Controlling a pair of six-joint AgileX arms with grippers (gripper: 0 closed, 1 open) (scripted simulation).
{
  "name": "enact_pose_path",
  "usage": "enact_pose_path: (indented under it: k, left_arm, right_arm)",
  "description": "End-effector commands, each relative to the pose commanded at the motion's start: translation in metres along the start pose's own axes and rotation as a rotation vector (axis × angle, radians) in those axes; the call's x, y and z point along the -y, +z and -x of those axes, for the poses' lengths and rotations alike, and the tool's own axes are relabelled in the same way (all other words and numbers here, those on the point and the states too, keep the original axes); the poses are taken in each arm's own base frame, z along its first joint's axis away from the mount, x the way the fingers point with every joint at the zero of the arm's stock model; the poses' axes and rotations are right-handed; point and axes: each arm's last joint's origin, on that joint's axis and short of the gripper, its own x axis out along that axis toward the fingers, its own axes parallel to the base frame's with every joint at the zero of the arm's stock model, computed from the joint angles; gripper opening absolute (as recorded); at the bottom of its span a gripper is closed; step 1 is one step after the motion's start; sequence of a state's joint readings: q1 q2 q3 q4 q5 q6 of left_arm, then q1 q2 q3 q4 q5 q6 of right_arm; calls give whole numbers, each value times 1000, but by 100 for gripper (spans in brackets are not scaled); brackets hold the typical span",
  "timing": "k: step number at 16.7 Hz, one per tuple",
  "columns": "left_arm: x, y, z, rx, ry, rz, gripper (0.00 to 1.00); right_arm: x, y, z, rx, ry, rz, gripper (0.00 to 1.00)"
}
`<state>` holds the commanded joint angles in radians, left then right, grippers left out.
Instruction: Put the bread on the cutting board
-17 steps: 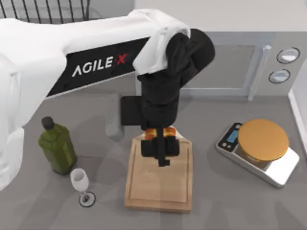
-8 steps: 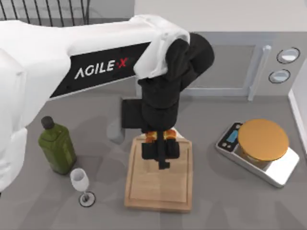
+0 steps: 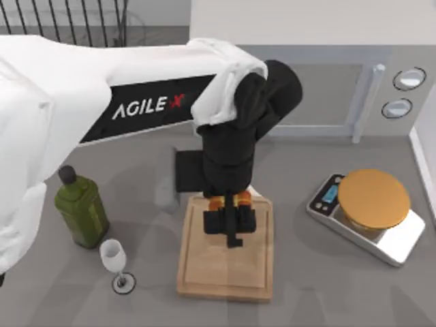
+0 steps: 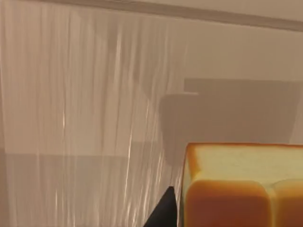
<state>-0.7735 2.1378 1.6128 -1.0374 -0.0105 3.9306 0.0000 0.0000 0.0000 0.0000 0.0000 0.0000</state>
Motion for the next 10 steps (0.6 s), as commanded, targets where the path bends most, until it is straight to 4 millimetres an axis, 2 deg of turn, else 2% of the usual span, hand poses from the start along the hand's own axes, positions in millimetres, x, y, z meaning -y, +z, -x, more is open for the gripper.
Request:
enact_pose_path:
  k: [4, 7, 10]
  left_arm:
    - [-1, 0, -13, 14, 13, -1, 0]
    - [-1, 0, -13, 14, 13, -1, 0]
    - [-1, 0, -13, 14, 13, -1, 23]
  right_arm:
    - [0, 0, 0, 0, 0, 0, 100]
    - [0, 0, 0, 0, 0, 0, 100]
    - [0, 0, 0, 0, 0, 0, 100]
